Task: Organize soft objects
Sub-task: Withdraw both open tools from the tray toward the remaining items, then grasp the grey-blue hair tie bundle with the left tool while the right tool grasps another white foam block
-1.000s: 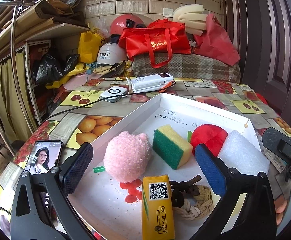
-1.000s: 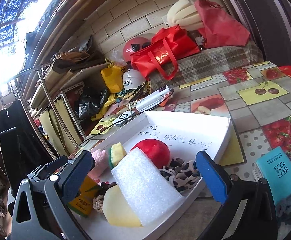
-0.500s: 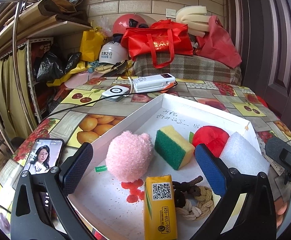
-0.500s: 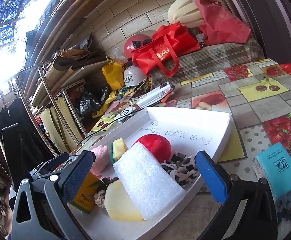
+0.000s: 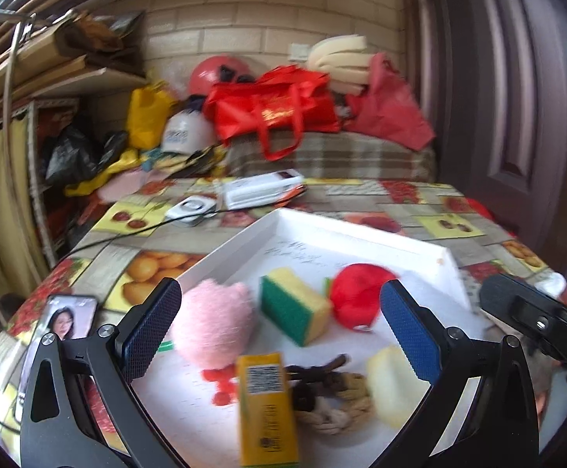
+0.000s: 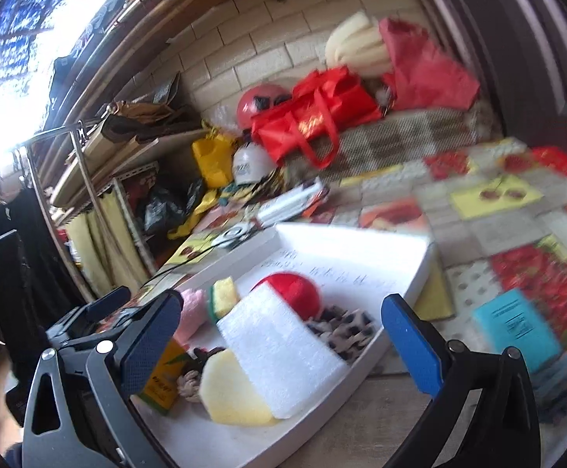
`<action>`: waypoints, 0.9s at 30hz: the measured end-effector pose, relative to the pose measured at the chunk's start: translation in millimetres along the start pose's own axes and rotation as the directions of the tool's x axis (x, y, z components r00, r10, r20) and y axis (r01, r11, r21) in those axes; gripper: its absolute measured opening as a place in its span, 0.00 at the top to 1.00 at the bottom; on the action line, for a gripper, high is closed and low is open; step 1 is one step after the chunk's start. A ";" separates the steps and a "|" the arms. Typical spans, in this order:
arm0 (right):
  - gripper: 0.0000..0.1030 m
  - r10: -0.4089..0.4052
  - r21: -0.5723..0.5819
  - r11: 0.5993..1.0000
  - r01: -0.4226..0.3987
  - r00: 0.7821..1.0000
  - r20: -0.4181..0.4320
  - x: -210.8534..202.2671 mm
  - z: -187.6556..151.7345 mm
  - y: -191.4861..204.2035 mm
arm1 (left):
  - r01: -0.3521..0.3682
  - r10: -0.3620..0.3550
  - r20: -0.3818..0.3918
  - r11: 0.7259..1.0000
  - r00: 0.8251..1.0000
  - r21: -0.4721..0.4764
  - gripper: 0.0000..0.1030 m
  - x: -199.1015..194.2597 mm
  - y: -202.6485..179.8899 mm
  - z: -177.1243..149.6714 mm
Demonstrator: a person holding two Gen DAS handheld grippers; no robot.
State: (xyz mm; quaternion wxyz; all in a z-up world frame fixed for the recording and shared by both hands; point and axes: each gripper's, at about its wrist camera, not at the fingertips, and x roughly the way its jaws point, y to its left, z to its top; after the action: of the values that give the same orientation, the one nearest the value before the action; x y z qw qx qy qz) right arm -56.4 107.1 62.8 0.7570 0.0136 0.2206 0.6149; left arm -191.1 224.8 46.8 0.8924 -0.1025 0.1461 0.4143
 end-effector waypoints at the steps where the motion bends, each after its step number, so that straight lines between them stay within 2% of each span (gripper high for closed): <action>1: 0.00 -0.024 -0.035 0.999 0.025 0.999 0.035 -6.4 0.9 2.6 | 0.013 -0.013 0.013 1.000 1.000 0.006 0.00 -2.6 -2.3 0.3; 5: 0.00 -0.071 -0.141 0.986 0.090 0.988 0.138 -24.9 2.6 10.3 | 0.092 -0.094 0.067 0.995 0.993 0.031 0.00 -14.3 -16.4 -0.1; 7: 0.00 -0.091 -0.145 0.983 0.113 0.985 0.145 -28.7 2.1 9.6 | 0.108 -0.112 0.076 0.992 0.991 0.058 0.00 -17.4 -23.3 1.1; 11: 0.00 -0.245 -0.090 0.962 0.257 0.961 0.129 -31.2 1.8 6.8 | 0.121 -0.126 0.046 0.988 0.991 0.099 0.00 -15.5 -39.8 0.6; 13: 0.00 -0.251 -0.108 0.957 0.269 0.956 0.150 -36.2 1.6 7.3 | 0.139 -0.143 0.033 0.985 0.989 0.107 0.00 -15.4 -45.6 -0.1; 15: 0.00 -0.256 -0.131 0.949 0.286 0.944 0.206 -45.2 1.1 11.5 | 0.131 -0.137 0.046 0.985 0.990 0.112 0.00 -18.4 -48.0 -0.7; 17: 0.00 -0.233 -0.147 0.950 0.275 0.940 0.250 -53.4 -0.3 14.6 | 0.106 -0.114 0.062 0.988 0.992 0.108 0.00 -21.6 -48.0 -1.5; 20: 0.00 -0.197 -0.149 0.958 0.244 0.942 0.273 -61.5 -1.0 12.0 | 0.135 -0.140 0.046 0.986 0.989 0.093 0.00 -19.3 -45.7 -2.4; 24: 0.00 -0.210 -0.070 0.969 0.238 0.937 0.279 -72.1 4.8 -9.8 | 0.161 -0.164 0.041 0.985 0.986 0.064 0.00 -17.7 -38.4 -1.7; 27: 0.00 -0.262 0.022 0.963 0.268 0.917 0.302 -92.5 11.0 -42.6 | 0.183 -0.185 0.036 0.982 0.982 0.048 0.00 -16.6 -35.8 -1.4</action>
State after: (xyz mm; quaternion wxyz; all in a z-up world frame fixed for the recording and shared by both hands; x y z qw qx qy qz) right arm -26.8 12.8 89.6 0.8581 0.0700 0.0961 0.4995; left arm -174.0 189.8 53.4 0.9318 -0.0873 0.1274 0.3286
